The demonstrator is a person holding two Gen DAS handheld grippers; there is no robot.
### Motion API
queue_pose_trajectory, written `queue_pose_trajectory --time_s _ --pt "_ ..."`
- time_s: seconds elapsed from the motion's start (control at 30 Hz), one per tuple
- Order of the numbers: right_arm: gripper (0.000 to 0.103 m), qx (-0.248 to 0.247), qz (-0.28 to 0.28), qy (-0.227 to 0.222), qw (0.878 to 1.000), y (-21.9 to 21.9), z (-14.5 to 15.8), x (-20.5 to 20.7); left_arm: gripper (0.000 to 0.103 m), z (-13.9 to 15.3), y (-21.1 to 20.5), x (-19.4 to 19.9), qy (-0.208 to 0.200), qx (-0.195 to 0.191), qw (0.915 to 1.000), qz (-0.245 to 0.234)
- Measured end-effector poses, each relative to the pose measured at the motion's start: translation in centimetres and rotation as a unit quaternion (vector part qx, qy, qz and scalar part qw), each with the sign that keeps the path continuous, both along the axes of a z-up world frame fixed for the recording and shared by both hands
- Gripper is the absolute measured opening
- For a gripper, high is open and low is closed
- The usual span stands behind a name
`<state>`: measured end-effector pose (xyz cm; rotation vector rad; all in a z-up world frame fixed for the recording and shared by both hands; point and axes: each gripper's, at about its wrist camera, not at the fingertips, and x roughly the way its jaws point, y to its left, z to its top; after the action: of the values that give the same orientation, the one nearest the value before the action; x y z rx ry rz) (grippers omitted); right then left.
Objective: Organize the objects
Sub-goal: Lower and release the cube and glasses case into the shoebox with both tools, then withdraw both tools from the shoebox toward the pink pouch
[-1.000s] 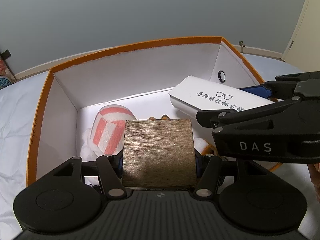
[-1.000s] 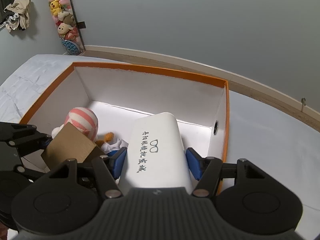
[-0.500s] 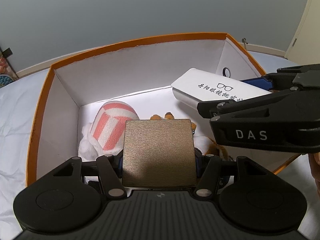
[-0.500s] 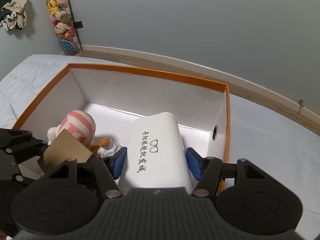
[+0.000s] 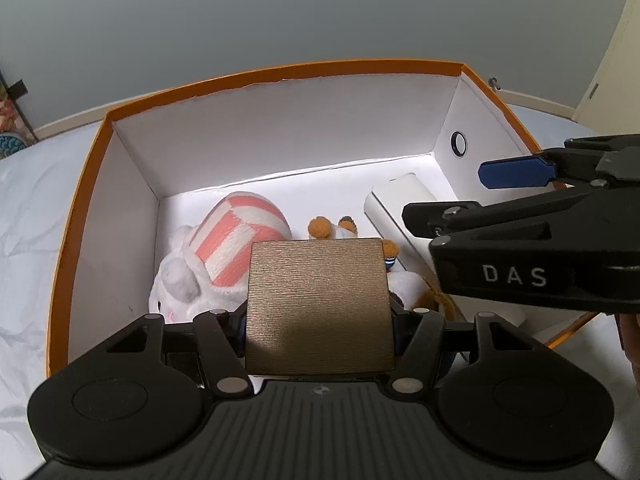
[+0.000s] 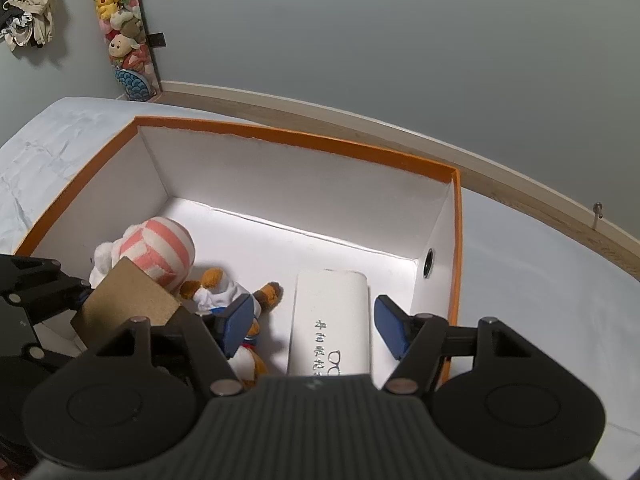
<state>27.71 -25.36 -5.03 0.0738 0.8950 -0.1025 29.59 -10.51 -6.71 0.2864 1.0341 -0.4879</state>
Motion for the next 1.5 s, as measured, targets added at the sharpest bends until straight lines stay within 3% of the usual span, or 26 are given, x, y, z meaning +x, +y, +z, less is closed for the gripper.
queue_pose_trajectory --time_s 0.17,0.9,1.5 --pt "0.068 0.001 -0.003 -0.005 1.0 -0.1 0.2 -0.3 0.079 0.2 -0.2 0.1 -0.011 0.007 0.9999 0.008" --pt "0.073 -0.011 -0.006 -0.015 1.0 0.2 1.6 -2.2 0.08 3.1 0.6 -1.3 -0.035 0.002 0.9994 0.003" --pt "0.073 -0.018 0.002 -0.036 0.999 1.9 4.8 -4.8 0.08 6.2 3.3 -3.6 -0.06 -0.02 0.9978 0.016"
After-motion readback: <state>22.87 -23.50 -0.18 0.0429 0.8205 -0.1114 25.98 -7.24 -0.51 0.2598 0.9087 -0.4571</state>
